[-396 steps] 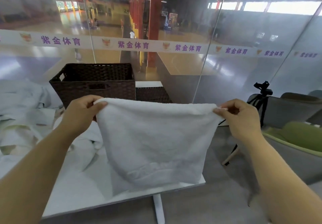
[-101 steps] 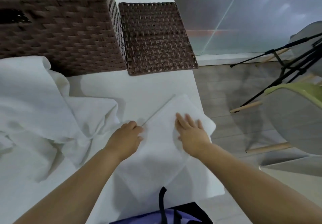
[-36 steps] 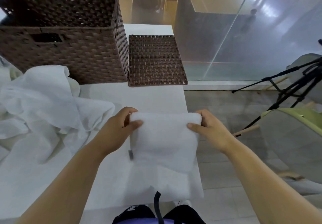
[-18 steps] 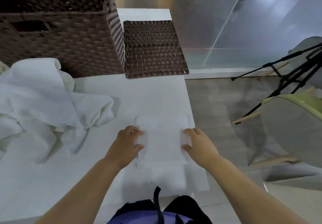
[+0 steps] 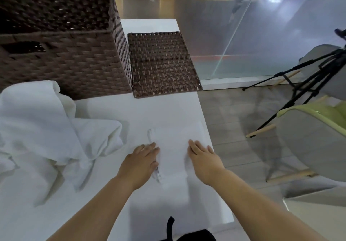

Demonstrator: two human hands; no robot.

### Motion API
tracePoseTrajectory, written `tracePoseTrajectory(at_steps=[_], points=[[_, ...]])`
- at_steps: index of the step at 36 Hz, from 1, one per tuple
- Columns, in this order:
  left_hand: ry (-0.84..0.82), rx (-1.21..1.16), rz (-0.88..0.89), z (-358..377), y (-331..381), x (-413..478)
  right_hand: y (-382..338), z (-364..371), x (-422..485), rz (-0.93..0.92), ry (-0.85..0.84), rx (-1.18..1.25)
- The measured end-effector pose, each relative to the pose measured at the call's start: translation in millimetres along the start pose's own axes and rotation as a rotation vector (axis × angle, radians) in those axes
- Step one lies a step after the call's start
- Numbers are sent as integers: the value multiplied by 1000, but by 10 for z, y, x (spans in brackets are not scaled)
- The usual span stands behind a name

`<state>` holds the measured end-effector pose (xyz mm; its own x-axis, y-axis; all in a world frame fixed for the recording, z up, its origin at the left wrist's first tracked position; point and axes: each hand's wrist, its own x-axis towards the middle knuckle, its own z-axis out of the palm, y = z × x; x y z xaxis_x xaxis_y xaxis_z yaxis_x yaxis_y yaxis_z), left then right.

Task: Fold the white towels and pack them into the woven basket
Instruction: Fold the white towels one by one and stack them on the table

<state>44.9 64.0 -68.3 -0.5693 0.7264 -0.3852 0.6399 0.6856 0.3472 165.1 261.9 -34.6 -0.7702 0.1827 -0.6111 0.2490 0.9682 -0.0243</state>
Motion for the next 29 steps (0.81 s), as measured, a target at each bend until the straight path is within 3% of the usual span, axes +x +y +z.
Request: tracePoseTrajectory(at_steps=[9,14,21,29], points=[[-135,74,8,-375,16,396,96,-374,252,72,-91,-16],[-104,159,-23,-486,27,292,109,-580,171,48,-22,10],[-65,41,-127,-416,-77,-148,67,-794,-25,-13,6,58],[-33,-91,-323,-388,-225,-852,-226,-853,-136,-166,-80,-28]])
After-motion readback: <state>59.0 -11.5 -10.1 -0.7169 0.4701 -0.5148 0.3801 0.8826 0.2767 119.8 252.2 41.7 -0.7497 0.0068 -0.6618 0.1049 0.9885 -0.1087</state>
